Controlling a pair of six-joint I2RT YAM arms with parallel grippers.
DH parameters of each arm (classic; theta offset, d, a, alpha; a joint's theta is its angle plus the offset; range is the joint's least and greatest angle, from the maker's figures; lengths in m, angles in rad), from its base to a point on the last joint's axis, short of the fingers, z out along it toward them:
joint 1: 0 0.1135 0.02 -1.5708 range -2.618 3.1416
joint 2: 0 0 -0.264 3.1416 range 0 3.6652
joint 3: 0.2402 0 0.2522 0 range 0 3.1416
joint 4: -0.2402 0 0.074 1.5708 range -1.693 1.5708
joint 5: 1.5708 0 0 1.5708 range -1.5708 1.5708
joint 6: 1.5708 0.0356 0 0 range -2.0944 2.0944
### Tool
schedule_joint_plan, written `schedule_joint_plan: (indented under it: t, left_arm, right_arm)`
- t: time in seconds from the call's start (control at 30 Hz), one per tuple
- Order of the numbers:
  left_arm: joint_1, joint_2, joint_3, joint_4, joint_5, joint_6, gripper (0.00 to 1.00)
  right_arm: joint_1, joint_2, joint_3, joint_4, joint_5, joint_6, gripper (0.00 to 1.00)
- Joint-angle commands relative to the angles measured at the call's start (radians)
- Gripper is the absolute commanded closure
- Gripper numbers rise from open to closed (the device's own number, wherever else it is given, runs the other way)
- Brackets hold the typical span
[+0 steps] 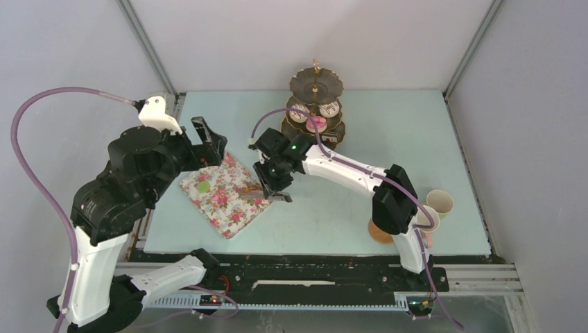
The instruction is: Serve the afternoon tea
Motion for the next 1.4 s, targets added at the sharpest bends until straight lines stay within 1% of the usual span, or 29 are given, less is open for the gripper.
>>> schedule_joint_plan:
  t: [0.0, 0.2, 0.63, 0.97, 1.23, 1.37]
  left_arm:
    - [-0.009, 0.0, 0.006, 0.019, -0.004, 0.006, 0.0]
    - [-0.009, -0.001, 0.006, 0.019, -0.005, 0.006, 0.0]
    - [-0.009, -0.007, -0.005, 0.019, -0.002, 0.003, 0.0]
    - [-0.009, -0.003, 0.005, 0.019, -0.006, 0.003, 0.0]
    - [-0.008, -0.003, 0.007, 0.016, -0.003, -0.002, 0.0]
    - [-0.009, -0.001, 0.007, 0.016, -0.002, -0.003, 0.0]
  right_arm:
    - [-0.014, -0.091, -0.025, 0.073, -0.034, -0.003, 0.77]
    - [-0.03, -0.142, -0.109, 0.148, -0.076, 0.016, 0.77]
    - [-0.098, -0.207, -0.271, 0.324, -0.248, 0.128, 0.79]
    - [-0.13, -0.249, -0.334, 0.422, -0.327, 0.182, 0.79]
    - [-0.166, -0.286, -0.401, 0.53, -0.404, 0.272, 0.79]
    - [-0.175, -0.301, -0.417, 0.556, -0.425, 0.299, 0.79]
